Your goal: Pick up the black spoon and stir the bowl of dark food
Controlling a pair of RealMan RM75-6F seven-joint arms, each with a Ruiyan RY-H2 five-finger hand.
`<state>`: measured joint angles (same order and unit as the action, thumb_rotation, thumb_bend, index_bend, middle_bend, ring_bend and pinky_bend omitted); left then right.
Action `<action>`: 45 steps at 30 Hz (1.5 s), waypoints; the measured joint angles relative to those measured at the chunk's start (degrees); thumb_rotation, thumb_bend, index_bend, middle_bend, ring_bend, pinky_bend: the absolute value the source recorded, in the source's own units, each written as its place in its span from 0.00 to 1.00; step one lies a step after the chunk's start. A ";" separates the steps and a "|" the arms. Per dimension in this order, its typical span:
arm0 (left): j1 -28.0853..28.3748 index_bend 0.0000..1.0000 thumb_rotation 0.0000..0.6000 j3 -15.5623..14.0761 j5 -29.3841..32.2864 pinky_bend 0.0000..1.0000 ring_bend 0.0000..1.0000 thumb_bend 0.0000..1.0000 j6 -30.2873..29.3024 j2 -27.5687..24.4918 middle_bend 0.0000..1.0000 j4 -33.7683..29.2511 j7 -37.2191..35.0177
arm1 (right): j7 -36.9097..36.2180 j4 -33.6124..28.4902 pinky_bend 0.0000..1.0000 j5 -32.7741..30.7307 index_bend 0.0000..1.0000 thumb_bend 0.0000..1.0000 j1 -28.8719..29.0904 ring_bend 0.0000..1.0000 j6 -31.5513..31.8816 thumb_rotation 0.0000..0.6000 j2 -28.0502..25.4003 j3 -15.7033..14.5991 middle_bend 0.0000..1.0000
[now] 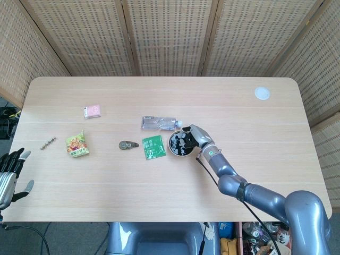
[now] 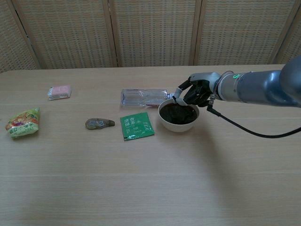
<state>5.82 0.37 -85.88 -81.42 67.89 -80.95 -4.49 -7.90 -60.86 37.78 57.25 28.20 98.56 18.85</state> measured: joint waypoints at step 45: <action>-0.12 0.00 1.00 -0.03 -0.24 0.00 0.00 0.39 -0.39 -0.31 0.00 -0.82 0.51 | -2.14 -3.54 1.00 4.71 0.58 0.13 -2.45 0.97 0.22 1.00 -2.55 0.00 0.95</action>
<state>5.70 0.34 -86.12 -81.81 67.58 -81.77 -3.98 -10.04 -64.39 42.49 54.80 28.41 96.01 18.85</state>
